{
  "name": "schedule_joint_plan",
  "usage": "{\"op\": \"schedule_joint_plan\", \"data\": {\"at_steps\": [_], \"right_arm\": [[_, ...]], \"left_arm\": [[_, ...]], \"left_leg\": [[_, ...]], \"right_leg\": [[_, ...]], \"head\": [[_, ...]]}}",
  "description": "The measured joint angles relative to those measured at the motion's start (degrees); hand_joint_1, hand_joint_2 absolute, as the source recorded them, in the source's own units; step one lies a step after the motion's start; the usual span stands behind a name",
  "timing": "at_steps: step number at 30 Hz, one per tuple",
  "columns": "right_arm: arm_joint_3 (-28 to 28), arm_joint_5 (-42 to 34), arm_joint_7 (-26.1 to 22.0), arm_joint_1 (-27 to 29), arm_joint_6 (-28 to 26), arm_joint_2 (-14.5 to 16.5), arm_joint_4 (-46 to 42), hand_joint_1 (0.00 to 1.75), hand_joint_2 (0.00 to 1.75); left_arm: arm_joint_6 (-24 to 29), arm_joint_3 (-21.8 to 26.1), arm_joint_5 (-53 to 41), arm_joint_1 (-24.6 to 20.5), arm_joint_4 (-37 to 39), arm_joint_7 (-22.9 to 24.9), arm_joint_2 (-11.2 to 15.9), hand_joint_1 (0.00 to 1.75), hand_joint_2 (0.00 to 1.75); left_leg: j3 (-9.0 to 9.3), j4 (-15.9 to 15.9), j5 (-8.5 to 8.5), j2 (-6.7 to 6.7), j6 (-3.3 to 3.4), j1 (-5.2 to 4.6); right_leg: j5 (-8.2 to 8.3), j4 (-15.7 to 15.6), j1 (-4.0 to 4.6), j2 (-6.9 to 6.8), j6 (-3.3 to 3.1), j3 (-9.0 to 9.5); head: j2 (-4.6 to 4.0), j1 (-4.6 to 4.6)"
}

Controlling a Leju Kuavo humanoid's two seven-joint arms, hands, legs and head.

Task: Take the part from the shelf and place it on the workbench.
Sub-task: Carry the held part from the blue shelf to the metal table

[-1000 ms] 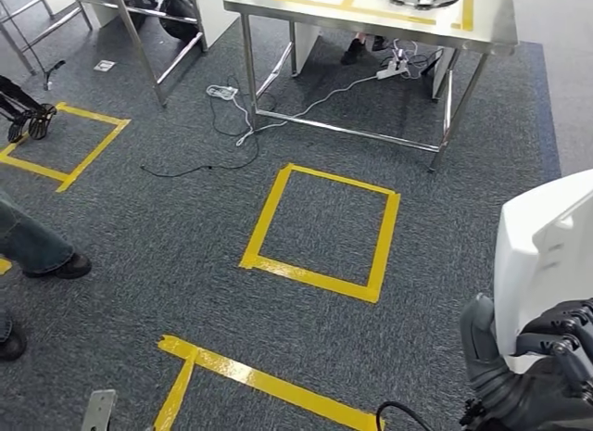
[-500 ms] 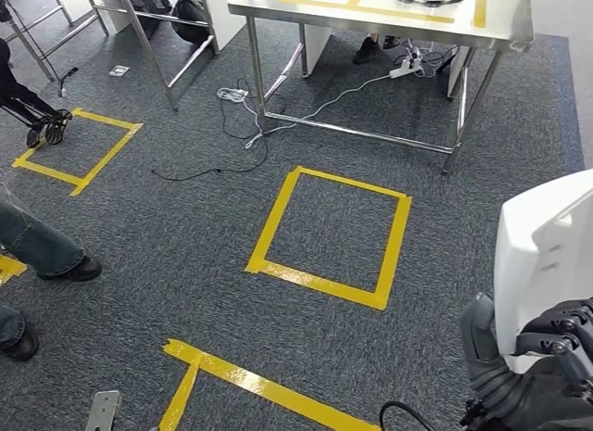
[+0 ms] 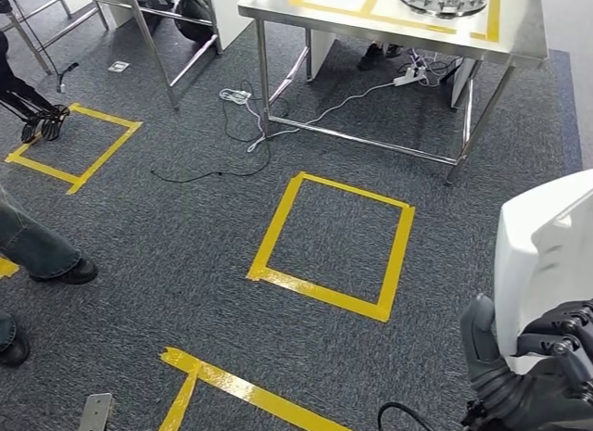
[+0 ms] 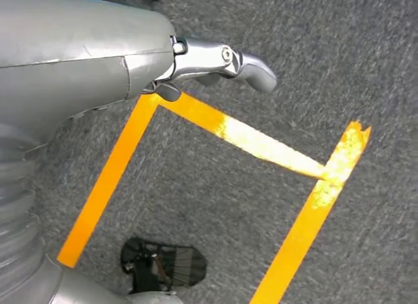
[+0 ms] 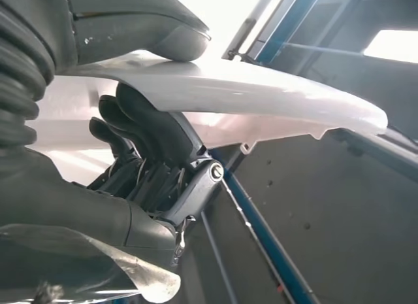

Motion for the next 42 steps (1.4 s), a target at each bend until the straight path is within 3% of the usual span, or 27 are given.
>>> {"op": "schedule_joint_plan", "data": {"at_steps": [2, 3, 4, 5, 7, 9, 13, 15, 16, 18, 19, 20, 21, 23, 24, 26, 29, 31, 34, 35, 36, 38, 39, 40, 42], "right_arm": [[-0.19, -0.07, -0.01, 0.01, -0.01, 0.00, -0.08, 1.75, 1.75], [-0.26, -0.10, -0.02, 0.02, -0.01, 0.00, -0.09, 1.75, 1.75], [-0.31, -0.14, -0.04, 0.03, -0.01, 0.00, -0.09, 1.75, 1.75], [-0.35, -0.16, -0.06, 0.03, -0.01, 0.00, -0.13, 1.75, 1.75], [-0.41, -0.17, -0.09, 0.04, 0.01, 0.00, -0.20, 1.75, 1.75], [-0.46, -0.17, -0.11, 0.02, 0.00, 0.00, -0.28, 1.75, 1.75], [-0.52, -0.10, -0.17, 0.05, 0.01, 0.03, -0.49, 1.75, 1.75], [-0.53, -0.05, -0.20, 0.05, 0.01, 0.09, -0.55, 1.75, 1.75], [-0.55, -0.03, -0.21, 0.05, 0.01, 0.13, -0.56, 1.75, 1.75], [-0.60, -0.02, -0.23, 0.05, 0.01, 0.13, -0.56, 1.75, 1.75], [-0.63, -0.03, -0.22, 0.06, 0.01, 0.13, -0.55, 1.75, 1.75], [-0.67, -0.05, -0.22, 0.06, 0.01, 0.13, -0.55, 1.75, 1.75], [-0.69, -0.09, -0.22, 0.06, 0.01, 0.14, -0.55, 1.75, 1.75], [-0.74, -0.18, -0.24, 0.06, 0.01, 0.15, -0.55, 1.75, 1.75], [-0.78, -0.22, -0.25, 0.05, 0.01, 0.15, -0.56, 1.75, 1.75], [-0.90, -0.31, -0.27, 0.03, 0.01, 0.15, -0.63, 1.75, 1.75], [-1.07, -0.45, -0.29, 0.00, 0.00, 0.15, -0.81, 1.75, 1.75], [-1.19, -0.57, -0.30, -0.05, -0.01, 0.15, -0.89, 1.75, 1.75], [-1.40, -0.86, -0.34, -0.07, -0.01, 0.15, -0.89, 1.75, 1.75], [-1.45, -0.94, -0.35, -0.07, -0.01, 0.15, -0.88, 1.75, 1.75], [-1.50, -0.99, -0.35, -0.06, 0.00, 0.15, -0.87, 1.75, 1.75], [-1.55, -1.03, -0.36, -0.07, 0.00, 0.15, -0.87, 1.75, 1.75], [-1.57, -1.03, -0.35, -0.08, 0.00, 0.15, -0.85, 1.75, 1.75], [-1.61, -1.05, -0.35, -0.08, 0.00, 0.15, -0.84, 1.75, 1.75], [-1.75, -1.13, -0.35, -0.12, 0.00, 0.15, -0.81, 1.75, 1.75]], "left_arm": [[0.00, 0.00, 0.01, -0.05, 0.00, -0.01, 0.01, 0.00, 1.75], [0.00, 0.00, 0.01, -0.04, 0.00, -0.01, 0.01, 0.00, 1.75], [0.00, 0.00, 0.01, -0.01, 0.00, -0.01, 0.00, 0.00, 1.75], [0.00, 0.00, 0.00, 0.02, 0.00, -0.01, -0.01, 0.00, 1.75], [0.00, 0.00, -0.01, 0.05, 0.00, -0.01, -0.05, 0.00, 1.75], [0.00, 0.00, -0.01, 0.02, 0.00, -0.01, -0.05, 0.00, 1.75], [0.00, 0.00, -0.01, -0.11, 0.00, -0.01, -0.04, 0.00, 1.75], [0.00, -0.01, -0.04, -0.24, 0.00, -0.01, -0.09, 0.00, 1.75], [0.00, -0.02, -0.05, -0.25, 0.00, -0.01, -0.08, 0.00, 1.75], [0.01, -0.01, -0.06, -0.13, 0.00, -0.01, 0.01, 0.00, 1.75], [0.01, -0.01, -0.06, -0.04, 0.00, -0.01, 0.04, 0.00, 1.75], [0.01, 0.00, -0.06, 0.05, 0.00, -0.01, 0.05, 0.00, 1.75], [0.01, 0.00, -0.06, 0.08, 0.00, -0.01, 0.06, 0.00, 1.75], [0.00, 0.00, -0.07, 0.10, 0.00, 0.00, 0.07, 0.00, 1.75], [0.00, -0.01, -0.07, 0.08, 0.00, 0.01, 0.07, 0.00, 1.75], [0.00, -0.02, -0.13, 0.01, 0.00, 0.06, 0.06, 0.00, 1.75], [0.02, -0.02, -0.26, 0.16, 0.00, 0.12, 0.02, 0.00, 1.75], [0.02, -0.03, -0.31, 0.15, 0.00, 0.13, -0.02, 0.00, 1.75], [-0.02, -0.04, -0.33, 0.08, 0.00, 0.13, -0.01, 0.00, 1.75], [-0.05, -0.04, -0.33, 0.10, 0.00, 0.13, -0.02, 0.00, 1.75], [-0.08, -0.04, -0.33, 0.13, 0.00, 0.14, -0.03, 0.00, 1.75], [-0.10, -0.05, -0.33, 0.17, 0.00, 0.15, -0.09, 0.00, 1.75], [-0.10, -0.06, -0.33, 0.16, 0.01, 0.16, -0.11, 0.00, 1.75], [-0.11, -0.07, -0.33, 0.12, 0.01, 0.19, -0.13, 0.00, 1.75], [-0.15, -0.08, -0.36, 0.03, 0.02, 0.26, -0.16, 0.00, 1.75]], "left_leg": [[0.40, -0.12, -0.42, 0.02, 0.54, -0.02], [0.58, -0.11, -0.67, 0.01, 0.66, -0.09], [0.88, -0.10, -0.96, -0.03, 0.71, -0.15], [1.31, -0.09, -1.30, -0.12, 0.69, -0.19], [2.54, -0.09, -2.16, -0.36, 0.49, -0.22], [3.33, 0.05, -3.04, -0.51, 0.00, -0.39], [3.71, 0.15, -3.88, -0.48, -1.06, -0.36], [2.78, 2.75, -5.33, -0.39, -1.72, -0.22], [1.36, 5.66, -6.57, -0.33, -2.03, -0.09], [-3.28, 13.63, -9.18, -0.29, -2.54, 0.15], [-5.21, 16.30, -9.39, -0.28, -2.69, 0.23], [-6.32, 17.10, -8.45, -0.26, -2.75, 0.28], [-6.19, 15.32, -6.26, -0.24, -2.72, 0.31], [-3.87, 8.26, -1.19, -0.11, -2.40, 0.26], [-2.51, 5.03, 0.00, -0.03, -2.07, 0.11], [-1.17, 2.28, -0.43, 0.10, -1.24, -0.24], [-0.08, 1.02, -1.09, -0.03, 0.02, -0.16], [0.91, 0.49, -1.33, -0.13, 0.65, -0.01], [1.71, 0.38, -2.26, -0.12, 1.25, -0.26], [2.19, 0.38, -2.69, -0.16, 1.31, -0.37], [2.85, 0.38, -3.18, -0.23, 1.32, -0.48], [4.42, 0.30, -4.38, -0.37, 1.23, -0.64], [5.10, 0.30, -4.94, -0.42, 1.07, -0.71], [5.47, 0.27, -5.46, -0.42, 0.77, -0.73], [6.25, 0.30, -5.95, -0.39, 0.06, -0.71]], "right_leg": [[-3.12, 8.04, 0.00, 0.18, 0.09, -4.88], [-3.86, 11.61, 0.00, 0.20, 0.09, -7.42], [-3.47, 13.43, 0.01, 0.21, 0.05, -9.14], [-1.87, 13.04, 0.02, 0.21, -0.02, -9.76], [3.67, 6.43, 0.05, 0.24, -0.42, -7.92], [6.73, 0.08, 0.20, 0.27, -0.93, -5.05], [6.14, -2.04, 0.31, 0.48, -1.83, -3.46], [5.83, -2.57, -0.02, 0.28, -2.44, -2.60], [5.63, -2.72, -0.12, 0.17, -2.67, -2.16], [5.02, -2.78, -0.14, 0.09, -2.89, -1.50], [4.66, -2.77, -0.15, 0.13, -2.85, -1.10], [4.26, -2.77, -0.15, 0.18, -2.78, -0.59], [3.81, -2.77, -0.17, 0.22, -2.67, 0.04], [2.77, -2.83, -0.15, 0.23, -2.20, 1.23], [2.26, -2.86, -0.08, 0.25, -1.83, 1.54], [1.81, -3.00, 0.04, 0.21, -1.05, 1.80], [1.66, -2.43, 0.00, 0.13, -0.08, 2.38], [0.24, 1.37, -0.01, 0.21, 0.22, 0.23], [-3.17, 11.99, 0.02, 0.27, 0.38, -7.44], [-2.96, 13.10, 0.04, 0.27, 0.29, -9.09], [-1.50, 12.19, 0.07, 0.28, 0.14, -9.68], [4.23, 5.54, 0.23, 0.28, -0.54, -8.49], [6.00, 2.54, 0.41, 0.24, -0.85, -7.84], [6.96, 0.39, 0.61, 0.23, -1.20, -7.18], [6.87, -0.71, 0.96, 0.17, -1.79, -6.65]], "head": [[-0.01, 0.18], [-0.01, 0.22], [-0.01, 0.21], [-0.01, 0.22], [-0.01, 0.24], [0.00, 0.21], [0.00, -0.10], [0.00, -0.31], [-0.01, -0.43], [-0.01, -0.54], [-0.01, -0.56], [-0.01, -0.56], [-0.01, -0.55], [-0.01, -0.54], [-0.01, -0.60], [-0.01, -0.61], [0.00, -0.47], [0.01, -0.22], [0.00, 0.06], [-0.01, 0.07], [0.00, 0.08], [0.01, 0.13], [0.01, -0.02], [0.01, -0.14], [0.00, -0.43]]}}
